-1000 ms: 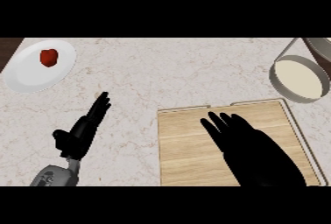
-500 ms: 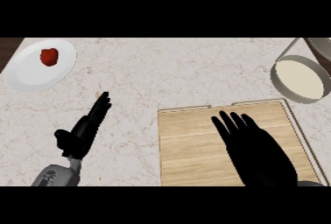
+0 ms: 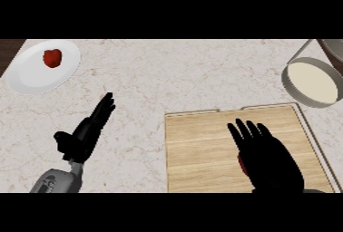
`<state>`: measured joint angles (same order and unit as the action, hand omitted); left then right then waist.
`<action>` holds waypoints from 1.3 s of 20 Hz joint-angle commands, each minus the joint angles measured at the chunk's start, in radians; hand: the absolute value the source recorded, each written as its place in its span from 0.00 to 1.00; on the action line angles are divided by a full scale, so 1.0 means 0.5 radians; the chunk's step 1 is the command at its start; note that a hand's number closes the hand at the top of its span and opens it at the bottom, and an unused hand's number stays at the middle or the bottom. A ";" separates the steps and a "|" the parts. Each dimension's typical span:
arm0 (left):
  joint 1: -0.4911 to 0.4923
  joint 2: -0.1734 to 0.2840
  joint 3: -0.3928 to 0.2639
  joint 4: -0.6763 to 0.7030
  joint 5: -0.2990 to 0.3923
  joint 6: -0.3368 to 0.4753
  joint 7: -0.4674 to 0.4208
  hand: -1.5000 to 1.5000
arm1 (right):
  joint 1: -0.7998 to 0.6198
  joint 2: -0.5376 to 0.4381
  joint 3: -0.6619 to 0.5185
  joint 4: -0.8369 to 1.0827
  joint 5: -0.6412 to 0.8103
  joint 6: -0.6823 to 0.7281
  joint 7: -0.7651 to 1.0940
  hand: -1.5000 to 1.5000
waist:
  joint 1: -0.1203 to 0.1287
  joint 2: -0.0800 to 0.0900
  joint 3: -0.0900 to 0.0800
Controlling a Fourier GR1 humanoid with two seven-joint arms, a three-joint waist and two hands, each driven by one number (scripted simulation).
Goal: Pick the tomato from the tray and place it in the tiered basket
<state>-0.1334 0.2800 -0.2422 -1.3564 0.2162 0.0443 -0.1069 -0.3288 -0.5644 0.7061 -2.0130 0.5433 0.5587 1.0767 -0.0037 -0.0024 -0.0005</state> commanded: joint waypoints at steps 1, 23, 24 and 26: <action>0.105 -0.028 -0.019 -0.064 -0.032 0.002 -0.037 0.50 | 0.019 0.173 -0.032 0.073 0.067 0.076 0.342 0.00 | 0.014 0.001 0.000; 0.041 -0.213 0.115 0.069 -0.202 -0.101 -0.053 0.50 | 0.331 0.322 -0.317 0.301 0.613 -0.120 -0.652 1.00 | 0.008 0.005 0.001; -0.065 -0.174 0.199 0.134 -0.168 -0.134 -0.021 0.50 | 0.316 0.405 -0.266 0.324 0.664 -0.147 -0.624 1.00 | 0.007 0.006 0.001; -0.007 -0.183 0.177 -0.008 -0.178 -0.155 0.078 0.50 | 0.368 0.395 -0.286 0.397 0.755 -0.234 -0.742 1.00 | 0.010 0.004 0.001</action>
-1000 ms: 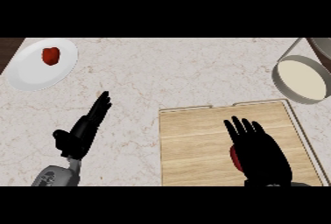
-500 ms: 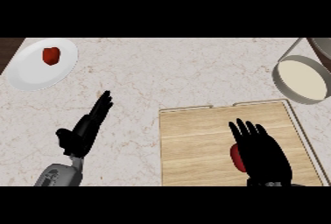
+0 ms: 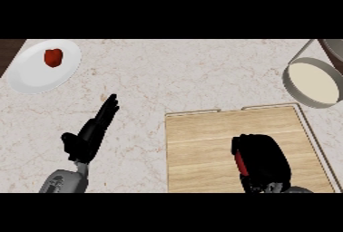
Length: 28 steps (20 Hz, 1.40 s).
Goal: Pick the tomato from the tray and place it in the tiered basket
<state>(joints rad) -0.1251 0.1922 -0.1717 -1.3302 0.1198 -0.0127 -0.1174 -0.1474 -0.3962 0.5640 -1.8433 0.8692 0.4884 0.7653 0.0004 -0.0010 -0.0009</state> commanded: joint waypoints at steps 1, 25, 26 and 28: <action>0.111 -0.038 -0.036 -0.147 -0.068 0.014 0.070 0.50 | 0.008 0.040 -0.053 0.081 0.087 -0.089 -0.200 1.00 | 0.005 0.000 0.002; 0.133 0.009 0.124 -0.159 -0.052 -0.024 0.051 0.50 | 0.513 -0.502 -2.505 0.376 -0.970 -0.740 -0.798 1.00 | -0.117 -0.021 0.007; 0.127 0.007 0.100 -0.174 -0.033 -0.055 0.125 0.50 | 0.427 -0.562 -2.570 0.395 -1.037 -0.694 -0.779 1.00 | -0.079 -0.015 0.005; 0.130 -0.037 0.082 -0.128 -0.065 -0.036 0.058 0.50 | 0.484 -0.664 -2.716 0.427 -1.113 -0.633 -0.929 1.00 | -0.056 -0.008 0.003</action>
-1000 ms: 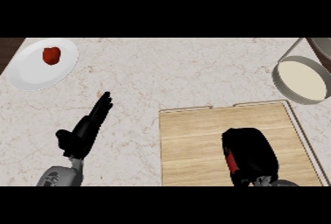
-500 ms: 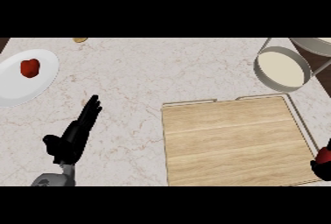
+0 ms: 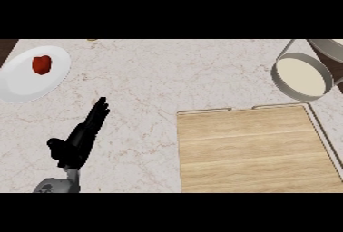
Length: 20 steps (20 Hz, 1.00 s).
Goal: Pick the tomato from the tray and place it in the tiered basket
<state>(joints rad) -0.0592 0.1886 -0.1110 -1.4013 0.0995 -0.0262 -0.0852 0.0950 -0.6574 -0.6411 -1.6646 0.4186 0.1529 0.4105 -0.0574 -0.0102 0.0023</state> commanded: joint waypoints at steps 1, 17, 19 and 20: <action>-0.025 -0.038 -0.046 0.022 -0.043 -0.005 -0.026 0.50 | -0.102 -0.202 -0.301 0.042 -0.247 0.100 -0.130 1.00 | 0.081 0.014 -0.005; -0.117 -0.104 -0.057 0.005 -0.071 -0.063 0.057 0.50 | -1.417 -0.762 0.308 0.922 -0.242 0.145 0.441 1.00 | 0.199 0.032 -0.005; -0.124 -0.064 -0.045 0.125 -0.108 -0.100 -0.063 0.50 | -1.614 -0.776 0.387 1.189 -0.170 0.072 0.365 1.00 | 0.232 0.045 -0.006; -0.110 -0.106 -0.043 0.144 -0.094 -0.091 -0.067 0.50 | -1.618 -0.669 0.429 1.228 -0.152 -0.001 0.290 1.00 | 0.193 0.037 -0.005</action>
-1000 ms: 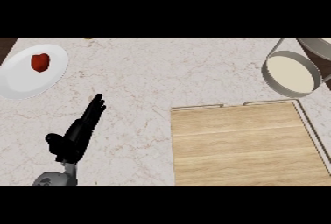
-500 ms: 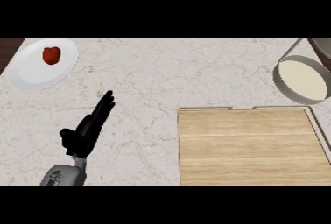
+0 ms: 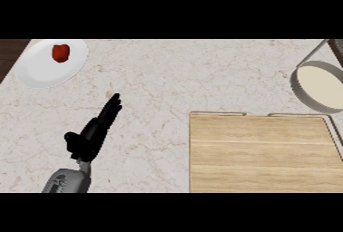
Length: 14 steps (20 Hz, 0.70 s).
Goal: Pick the tomato from the tray and place it in the tiered basket
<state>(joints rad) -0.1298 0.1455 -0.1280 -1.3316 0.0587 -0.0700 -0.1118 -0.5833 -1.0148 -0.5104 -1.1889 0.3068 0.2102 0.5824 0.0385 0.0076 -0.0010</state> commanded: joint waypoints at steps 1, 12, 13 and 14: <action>-0.132 -0.023 0.004 0.034 -0.018 0.006 0.032 0.50 | -0.432 0.045 0.283 0.291 0.130 -0.114 0.081 1.00 | 0.048 0.015 0.000; -0.106 -0.020 0.043 0.025 -0.003 -0.026 0.052 0.50 | -0.918 0.276 0.464 1.209 0.364 -0.285 -0.389 1.00 | 0.007 0.010 0.003; -0.037 -0.034 0.014 0.042 -0.026 -0.032 -0.025 0.50 | -0.984 0.352 0.502 1.233 0.414 -0.371 -0.333 1.00 | 0.020 0.013 0.003; -0.058 -0.058 -0.014 0.038 -0.100 0.051 0.030 0.50 | -1.053 0.282 0.482 1.306 0.402 -0.292 -0.384 1.00 | 0.009 0.010 0.003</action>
<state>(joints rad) -0.1606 0.1289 -0.1255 -1.3181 0.0412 -0.0742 -0.1014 -1.0189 -0.8931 -0.2882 -0.6469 0.4755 0.0836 0.4323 0.0490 0.0139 0.0005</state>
